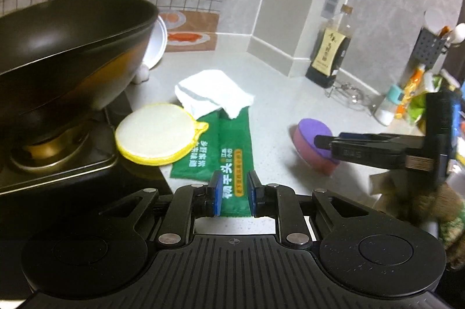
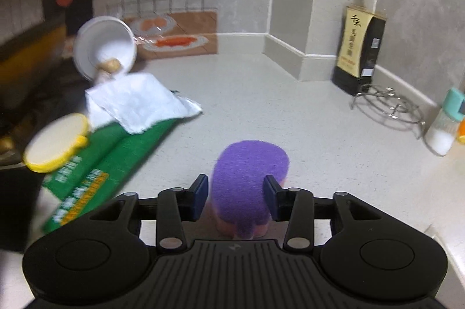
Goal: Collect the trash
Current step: 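Position the right gripper around the purple-pink sponge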
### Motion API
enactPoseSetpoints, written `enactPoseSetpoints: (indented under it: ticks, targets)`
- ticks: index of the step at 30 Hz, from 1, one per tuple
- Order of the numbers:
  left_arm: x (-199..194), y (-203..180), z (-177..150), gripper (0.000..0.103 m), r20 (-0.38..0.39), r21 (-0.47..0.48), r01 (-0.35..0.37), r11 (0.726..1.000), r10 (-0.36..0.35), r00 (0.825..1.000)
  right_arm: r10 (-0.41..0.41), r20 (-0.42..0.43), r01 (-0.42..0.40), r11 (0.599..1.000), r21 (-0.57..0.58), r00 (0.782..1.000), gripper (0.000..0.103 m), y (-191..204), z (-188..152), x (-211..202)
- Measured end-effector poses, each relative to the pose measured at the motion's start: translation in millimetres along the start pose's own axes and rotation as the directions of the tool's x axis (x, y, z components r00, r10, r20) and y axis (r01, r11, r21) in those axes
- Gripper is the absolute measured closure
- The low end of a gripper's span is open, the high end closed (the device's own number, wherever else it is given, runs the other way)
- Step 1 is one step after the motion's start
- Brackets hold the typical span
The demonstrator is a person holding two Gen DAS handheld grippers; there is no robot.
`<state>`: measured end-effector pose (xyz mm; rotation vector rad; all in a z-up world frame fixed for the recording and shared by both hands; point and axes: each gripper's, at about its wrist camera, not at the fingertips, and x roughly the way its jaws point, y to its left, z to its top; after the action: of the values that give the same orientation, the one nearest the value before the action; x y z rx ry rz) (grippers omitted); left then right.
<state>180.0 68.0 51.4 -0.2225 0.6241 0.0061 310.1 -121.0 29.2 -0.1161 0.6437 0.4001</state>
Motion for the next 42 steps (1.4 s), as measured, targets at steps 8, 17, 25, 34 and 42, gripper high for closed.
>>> enactPoseSetpoints:
  ticks: [8, 17, 25, 34, 42]
  targets:
    - [27.9, -20.5, 2.3, 0.082, 0.019, 0.029, -0.154, 0.988, 0.153, 0.988, 0.089, 0.06, -0.087, 0.996, -0.036, 0.994, 0.043, -5.7, -11.3, -21.0]
    - [71.4, -16.8, 1.0, 0.082, -0.065, 0.046, -0.141, 0.989, 0.144, 0.987, 0.105, 0.05, -0.109, 0.99, 0.087, 0.993, 0.043, -32.3, -25.4, -23.1]
    - [54.3, 21.8, 10.2, 0.083, -0.029, -0.068, -0.035, 0.997, 0.033, 0.999, 0.1, 0.031, -0.103, 0.991, 0.088, 0.994, 0.043, -27.2, -26.1, -23.0]
    - [9.3, 58.8, 8.5, 0.083, 0.061, -0.173, -0.071, 0.982, 0.083, 0.995, 0.287, -0.011, -0.285, 0.956, 0.074, 0.958, 0.043, 66.0, 16.4, 17.1]
    - [-3.2, 76.6, -3.6, 0.083, 0.045, -0.174, 0.003, 0.985, 0.005, 0.999, 0.187, -0.126, -0.191, 0.981, -0.021, 0.974, 0.043, 123.6, 33.8, 82.8]
